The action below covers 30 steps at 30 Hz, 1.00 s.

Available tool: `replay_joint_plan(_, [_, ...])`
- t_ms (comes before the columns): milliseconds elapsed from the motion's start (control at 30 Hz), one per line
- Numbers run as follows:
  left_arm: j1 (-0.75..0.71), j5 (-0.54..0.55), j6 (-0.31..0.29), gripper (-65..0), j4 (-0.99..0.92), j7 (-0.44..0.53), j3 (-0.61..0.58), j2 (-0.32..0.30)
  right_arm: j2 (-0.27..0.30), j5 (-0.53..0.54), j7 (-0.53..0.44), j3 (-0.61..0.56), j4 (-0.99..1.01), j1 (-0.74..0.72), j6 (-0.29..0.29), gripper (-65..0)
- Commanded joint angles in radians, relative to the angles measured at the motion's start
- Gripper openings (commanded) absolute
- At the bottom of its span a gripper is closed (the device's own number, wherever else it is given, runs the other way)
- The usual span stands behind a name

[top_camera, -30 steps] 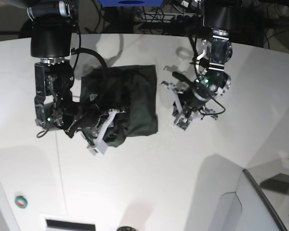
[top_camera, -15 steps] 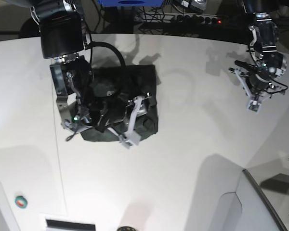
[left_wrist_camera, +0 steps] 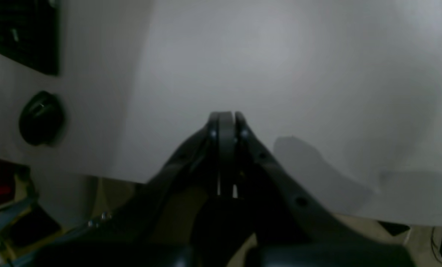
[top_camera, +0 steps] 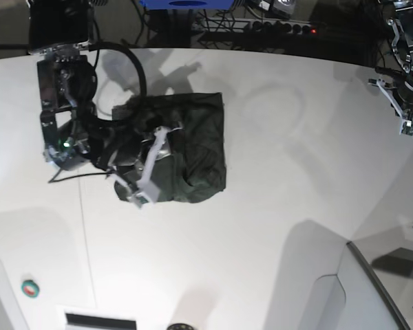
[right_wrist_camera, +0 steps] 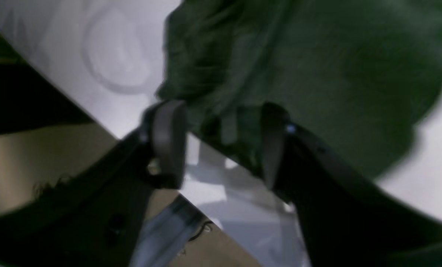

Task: Layout the t-shirt on the table in an organized manner, then fold the t-shirt properly
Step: 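Press and tuck the folded bundle edge with the right gripper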

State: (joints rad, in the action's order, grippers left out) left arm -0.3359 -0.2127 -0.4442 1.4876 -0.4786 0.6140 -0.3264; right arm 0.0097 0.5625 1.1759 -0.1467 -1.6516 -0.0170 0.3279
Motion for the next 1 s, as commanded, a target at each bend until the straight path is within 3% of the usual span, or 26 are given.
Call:
replay_joint_plan(0, [0.001,-0.004,0.011,-65.0,0.012,0.027,0.008,-0.017,-0.007,0.021,-0.037,-0.014,0.001,-0.024,-0.005,-45.8])
replay_joint_plan(100, [0.004,-0.008,0.011,-65.0,0.005,0.030,0.007,-0.015,-0.007,0.021,-0.069,-0.090,0.041,-0.050,-0.009,-64.8])
replay_joint_plan(133, [0.004,-0.008,0.011,-65.0,0.003,0.030,0.005,-0.015,-0.006,0.020,-0.067,-0.124,0.043,-0.056,-0.011,-65.0])
replay_joint_plan(200, [0.004,-0.008,0.011,-65.0,0.002,0.030,0.008,-0.015,0.013,0.020,-0.077,-0.207,0.040,-0.056,-0.017,-59.9])
replay_joint_plan(267, [0.002,-0.008,0.011,-65.0,0.002,0.030,0.010,-0.015,0.019,0.000,-0.098,-0.284,0.040,-0.054,-0.077,-53.0])
replay_joint_plan(400, [-0.015,-0.006,0.011,-65.0,-0.031,0.034,0.011,-0.020,0.020,-0.183,-0.230,-0.503,0.029,-0.025,-0.342,-34.1])
replay_joint_plan(467, [-0.018,-0.006,0.011,-65.0,-0.037,0.034,0.011,-0.020,0.020,-0.258,-0.314,-0.584,0.034,-0.013,-0.412,-28.2])
replay_joint_plan(667, [-0.019,-0.006,0.011,-65.0,-0.040,0.034,0.011,-0.020,-0.001,-0.281,-0.357,-0.609,0.127,-0.028,-0.436,-28.2])
replay_joint_plan(833, [-0.019,-0.006,0.011,-65.0,-0.040,0.034,0.011,-0.020,-0.003,-0.284,-0.423,-0.615,0.170,-0.028,-0.550,-28.2])
replay_joint_plan(967, [-0.019,-0.006,0.011,-65.0,-0.040,0.034,0.011,-0.020,-0.001,-0.284,-0.422,-0.617,0.167,-0.027,-0.643,-28.1])
